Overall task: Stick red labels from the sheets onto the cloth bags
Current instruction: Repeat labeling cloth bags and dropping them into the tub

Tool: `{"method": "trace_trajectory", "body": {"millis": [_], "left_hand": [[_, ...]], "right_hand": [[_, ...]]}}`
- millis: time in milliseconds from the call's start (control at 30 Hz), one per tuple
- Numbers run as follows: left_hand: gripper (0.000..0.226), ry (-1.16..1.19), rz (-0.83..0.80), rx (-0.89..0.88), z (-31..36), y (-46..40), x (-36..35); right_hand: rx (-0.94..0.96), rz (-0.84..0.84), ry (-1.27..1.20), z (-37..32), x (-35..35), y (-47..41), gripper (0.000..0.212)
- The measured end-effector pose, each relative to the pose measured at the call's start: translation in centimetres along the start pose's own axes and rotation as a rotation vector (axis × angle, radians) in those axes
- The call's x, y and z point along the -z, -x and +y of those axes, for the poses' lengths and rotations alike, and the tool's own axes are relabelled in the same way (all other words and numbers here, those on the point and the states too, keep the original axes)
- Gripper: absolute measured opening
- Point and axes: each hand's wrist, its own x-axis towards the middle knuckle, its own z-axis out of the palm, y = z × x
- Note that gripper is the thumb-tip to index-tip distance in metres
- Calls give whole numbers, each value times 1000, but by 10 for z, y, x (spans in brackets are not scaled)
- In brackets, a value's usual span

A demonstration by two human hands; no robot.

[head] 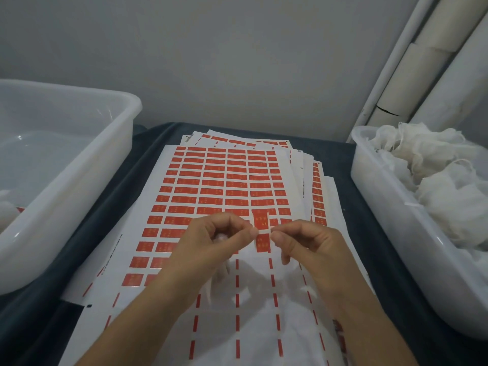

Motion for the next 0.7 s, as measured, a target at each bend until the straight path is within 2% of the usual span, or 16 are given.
{"method": "trace_trajectory", "body": {"millis": [333, 500, 567, 600, 633, 700], "left_hand": [[18, -71, 17, -62, -3, 1, -1], [7, -134, 8, -98, 1, 1, -1], [7, -198, 69, -161, 2, 0, -1], [16, -248, 100, -220, 2, 1, -2], [23, -310, 122, -299, 1, 1, -2], [22, -492, 149, -546, 0, 2, -1]], "right_hand": [[18, 10, 24, -1, -1, 0, 18], [11, 41, 3, -2, 1, 0, 21], [-11, 65, -26, -1, 2, 0, 23], [-24, 74, -32, -1, 3, 0, 23], [-33, 74, -33, 0, 2, 0, 24], [-38, 49, -31, -1, 1, 0, 25]]}}
